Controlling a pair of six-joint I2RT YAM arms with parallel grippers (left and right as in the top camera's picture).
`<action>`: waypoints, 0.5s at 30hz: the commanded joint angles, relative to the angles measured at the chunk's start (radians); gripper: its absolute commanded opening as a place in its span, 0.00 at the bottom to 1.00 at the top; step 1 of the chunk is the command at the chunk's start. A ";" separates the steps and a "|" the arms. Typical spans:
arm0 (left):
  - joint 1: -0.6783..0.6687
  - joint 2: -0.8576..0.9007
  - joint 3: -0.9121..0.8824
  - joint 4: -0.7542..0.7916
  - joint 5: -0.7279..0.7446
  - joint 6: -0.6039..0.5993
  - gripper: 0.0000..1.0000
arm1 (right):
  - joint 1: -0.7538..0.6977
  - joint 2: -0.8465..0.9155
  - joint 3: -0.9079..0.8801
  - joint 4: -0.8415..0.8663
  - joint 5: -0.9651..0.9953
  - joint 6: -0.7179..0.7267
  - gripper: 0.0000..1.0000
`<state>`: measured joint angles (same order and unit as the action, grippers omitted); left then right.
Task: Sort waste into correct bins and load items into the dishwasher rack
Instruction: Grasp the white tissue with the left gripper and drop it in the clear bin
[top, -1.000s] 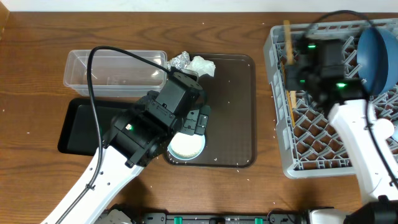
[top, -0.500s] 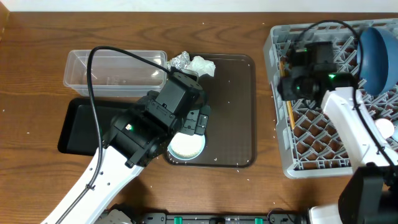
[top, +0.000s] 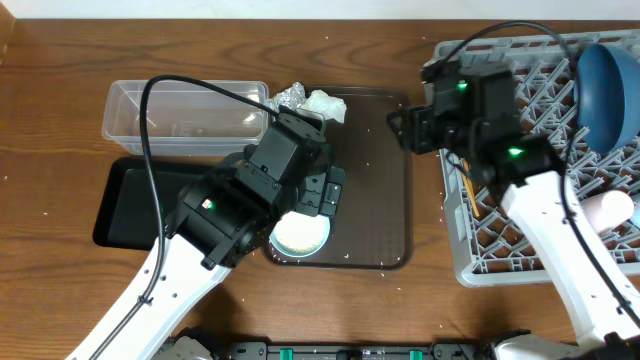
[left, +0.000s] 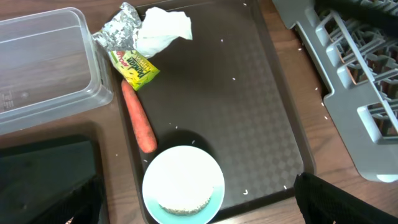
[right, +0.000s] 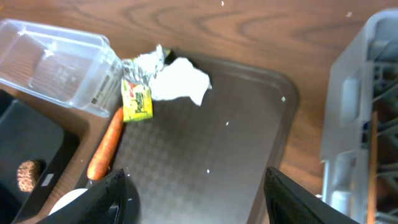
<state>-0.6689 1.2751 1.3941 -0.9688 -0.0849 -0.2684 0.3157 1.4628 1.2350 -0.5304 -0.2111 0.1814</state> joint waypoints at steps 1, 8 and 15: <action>0.000 0.002 0.005 -0.002 -0.053 0.010 0.98 | 0.018 0.023 0.003 -0.031 0.183 0.129 0.63; 0.066 0.094 -0.019 0.176 -0.069 0.155 0.98 | -0.071 -0.101 0.003 -0.121 0.248 0.216 0.70; 0.108 0.369 -0.019 0.415 -0.001 0.293 0.98 | -0.186 -0.293 0.003 -0.279 0.248 0.259 0.80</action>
<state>-0.5816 1.5284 1.3861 -0.6155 -0.1192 -0.0658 0.1654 1.2449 1.2339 -0.7670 0.0170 0.4065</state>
